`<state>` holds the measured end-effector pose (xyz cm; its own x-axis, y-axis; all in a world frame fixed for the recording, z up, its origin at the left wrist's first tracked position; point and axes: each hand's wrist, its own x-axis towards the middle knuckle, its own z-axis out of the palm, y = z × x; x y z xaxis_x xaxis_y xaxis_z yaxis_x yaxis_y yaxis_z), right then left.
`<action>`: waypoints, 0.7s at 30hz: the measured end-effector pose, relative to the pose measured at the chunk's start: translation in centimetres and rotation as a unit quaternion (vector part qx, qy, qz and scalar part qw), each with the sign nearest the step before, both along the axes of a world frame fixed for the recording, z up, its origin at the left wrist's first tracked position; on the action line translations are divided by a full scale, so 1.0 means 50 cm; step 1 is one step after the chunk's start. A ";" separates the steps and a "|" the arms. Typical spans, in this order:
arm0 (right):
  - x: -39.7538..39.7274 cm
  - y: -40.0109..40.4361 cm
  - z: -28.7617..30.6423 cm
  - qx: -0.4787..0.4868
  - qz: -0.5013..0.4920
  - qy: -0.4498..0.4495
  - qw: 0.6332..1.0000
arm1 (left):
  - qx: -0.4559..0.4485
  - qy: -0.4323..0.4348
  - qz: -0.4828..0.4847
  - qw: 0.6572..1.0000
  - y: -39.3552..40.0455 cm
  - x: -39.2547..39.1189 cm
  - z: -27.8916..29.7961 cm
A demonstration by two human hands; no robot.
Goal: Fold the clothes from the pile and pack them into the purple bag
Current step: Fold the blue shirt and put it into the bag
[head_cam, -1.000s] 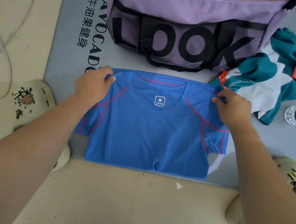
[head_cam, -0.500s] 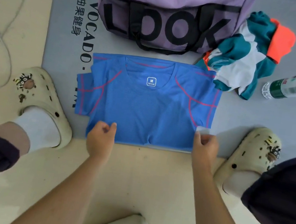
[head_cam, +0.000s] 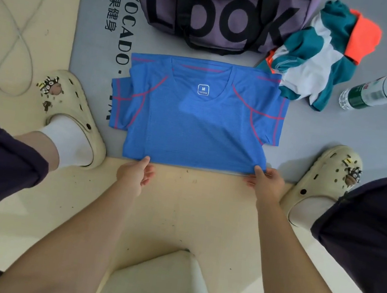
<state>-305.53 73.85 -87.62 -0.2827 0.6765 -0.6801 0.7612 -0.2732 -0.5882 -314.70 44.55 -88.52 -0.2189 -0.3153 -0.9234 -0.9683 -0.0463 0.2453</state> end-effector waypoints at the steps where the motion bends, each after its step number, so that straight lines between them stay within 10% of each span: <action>1: 0.003 0.008 -0.002 -0.004 -0.015 0.004 1.000 | 0.000 0.005 0.002 1.000 -0.001 -0.001 -0.002; 10: 0.002 0.012 -0.024 -0.044 -0.172 0.023 0.984 | -0.050 0.061 0.116 0.990 -0.021 -0.023 0.001; 14: 0.002 0.019 -0.025 0.042 -0.065 -0.076 0.994 | -0.162 0.062 -0.021 0.985 -0.027 -0.021 0.007; 18: -0.048 0.024 -0.002 0.146 0.085 -0.110 0.979 | -0.273 0.209 -0.240 0.908 0.010 -0.055 0.032; 21: -0.118 0.053 0.009 0.212 0.125 -0.059 0.967 | -0.288 0.329 -0.445 0.781 0.054 -0.120 0.033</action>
<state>-311.44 76.51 -87.18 -0.4104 0.8227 -0.3933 0.8408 0.1745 -0.5124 -320.71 47.28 -86.85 -0.9559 -0.0899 -0.2796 -0.2095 0.8760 0.4345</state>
